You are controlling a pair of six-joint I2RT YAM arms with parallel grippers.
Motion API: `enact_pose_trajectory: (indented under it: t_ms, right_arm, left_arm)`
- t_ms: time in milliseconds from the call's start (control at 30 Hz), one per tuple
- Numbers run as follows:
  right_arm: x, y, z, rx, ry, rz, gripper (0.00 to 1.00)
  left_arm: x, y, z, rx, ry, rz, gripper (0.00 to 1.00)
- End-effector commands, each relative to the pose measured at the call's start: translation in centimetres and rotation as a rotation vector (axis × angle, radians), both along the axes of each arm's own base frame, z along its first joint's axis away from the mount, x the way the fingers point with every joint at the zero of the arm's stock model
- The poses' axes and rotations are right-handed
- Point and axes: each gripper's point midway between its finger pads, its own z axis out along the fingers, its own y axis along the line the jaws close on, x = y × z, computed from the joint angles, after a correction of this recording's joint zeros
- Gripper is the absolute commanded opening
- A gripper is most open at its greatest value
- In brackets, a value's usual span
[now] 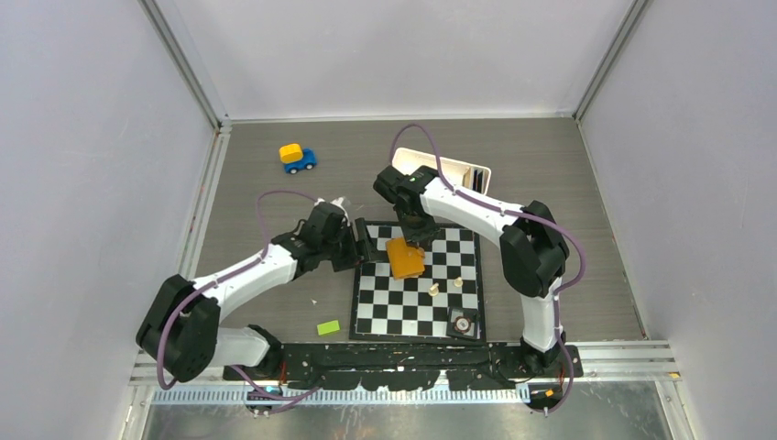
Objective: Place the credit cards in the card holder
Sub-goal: Close the card holder at the center of the board.
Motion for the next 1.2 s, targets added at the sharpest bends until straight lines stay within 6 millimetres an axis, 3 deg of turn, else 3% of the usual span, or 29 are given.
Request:
enact_pose_trajectory:
  t_ms: [0, 500, 800, 1167]
  right_arm:
    - [0.4, 1.2, 1.6, 0.089, -0.037, -0.006, 0.37]
    - [-0.2, 1.6, 2.4, 0.123, -0.035, -0.010, 0.41]
    - [-0.1, 0.4, 1.4, 0.057, -0.039, -0.024, 0.32]
    - [-0.3, 1.0, 0.5, 0.075, -0.017, -0.017, 0.28]
  left_arm:
    - [2.1, -1.4, 2.0, -0.040, -0.078, 0.015, 0.66]
    - [2.2, -2.5, 1.0, -0.028, -0.048, -0.006, 0.65]
    - [2.4, -3.2, 0.8, -0.023, -0.042, -0.019, 0.64]
    - [2.3, -3.4, 0.6, -0.017, -0.038, -0.025, 0.64]
